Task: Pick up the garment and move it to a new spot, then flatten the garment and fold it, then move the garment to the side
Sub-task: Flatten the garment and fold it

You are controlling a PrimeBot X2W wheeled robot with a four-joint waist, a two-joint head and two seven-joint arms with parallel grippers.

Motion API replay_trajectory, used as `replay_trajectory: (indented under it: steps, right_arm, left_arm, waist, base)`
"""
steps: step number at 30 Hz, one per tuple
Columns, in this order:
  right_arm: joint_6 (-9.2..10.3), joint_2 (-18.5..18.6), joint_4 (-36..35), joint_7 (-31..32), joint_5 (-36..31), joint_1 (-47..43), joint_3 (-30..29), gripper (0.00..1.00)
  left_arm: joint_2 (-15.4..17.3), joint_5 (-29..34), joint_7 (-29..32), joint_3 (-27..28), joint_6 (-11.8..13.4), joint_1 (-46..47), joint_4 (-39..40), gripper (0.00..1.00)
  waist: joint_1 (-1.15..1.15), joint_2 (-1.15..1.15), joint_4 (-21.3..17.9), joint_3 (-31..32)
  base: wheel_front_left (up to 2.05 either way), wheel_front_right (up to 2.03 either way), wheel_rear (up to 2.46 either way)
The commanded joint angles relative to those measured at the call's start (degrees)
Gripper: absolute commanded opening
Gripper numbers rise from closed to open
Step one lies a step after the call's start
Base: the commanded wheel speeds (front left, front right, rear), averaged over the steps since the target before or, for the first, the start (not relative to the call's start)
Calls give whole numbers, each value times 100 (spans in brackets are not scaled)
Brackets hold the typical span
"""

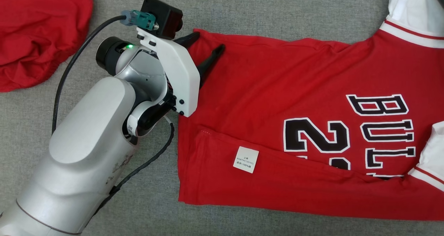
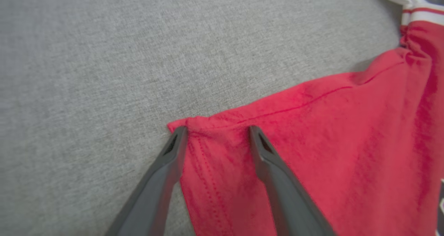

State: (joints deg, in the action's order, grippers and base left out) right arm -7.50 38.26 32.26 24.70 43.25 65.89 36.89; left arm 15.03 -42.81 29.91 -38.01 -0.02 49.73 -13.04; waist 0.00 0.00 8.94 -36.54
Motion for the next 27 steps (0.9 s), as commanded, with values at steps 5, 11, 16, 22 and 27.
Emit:
replay_trajectory:
  steps: [5, 11, 16, 22, 27]
  right_arm:
    - [0, -129, -132, -357, 552, 43, 280, 0]
    - [1, 226, -239, -1249, 1189, -26, 243, 0]
    - [1, 615, -503, -1728, 1573, -282, 383, 0]
    - [1, 1023, -1222, -2420, 1933, -951, 656, 0]
    - [1, 1297, -1722, -3013, 2046, -1760, 865, 0]
  left_arm:
    - [-112, -170, -25, -180, -180, -344, -294, 0]
    - [58, -332, -137, -28, -257, -500, -352, 0]
    - [274, -426, -373, 188, -207, -706, -336, 0]
    - [480, -463, -780, 418, -120, -1062, 72, 0]
    - [717, -429, -1064, 535, 73, -1657, 663, 0]
  waist:
    - [0, 0, -81, 54]
    - [0, 0, -297, 358]
    - [0, 0, -542, 668]
    - [0, 0, -785, 1088]
    - [0, 0, -1025, 1509]
  base:
    - [0, 0, 0]
    - [0, 0, 0]
    - [0, 0, 0]
    - [0, 0, 0]
    - [0, 0, 0]
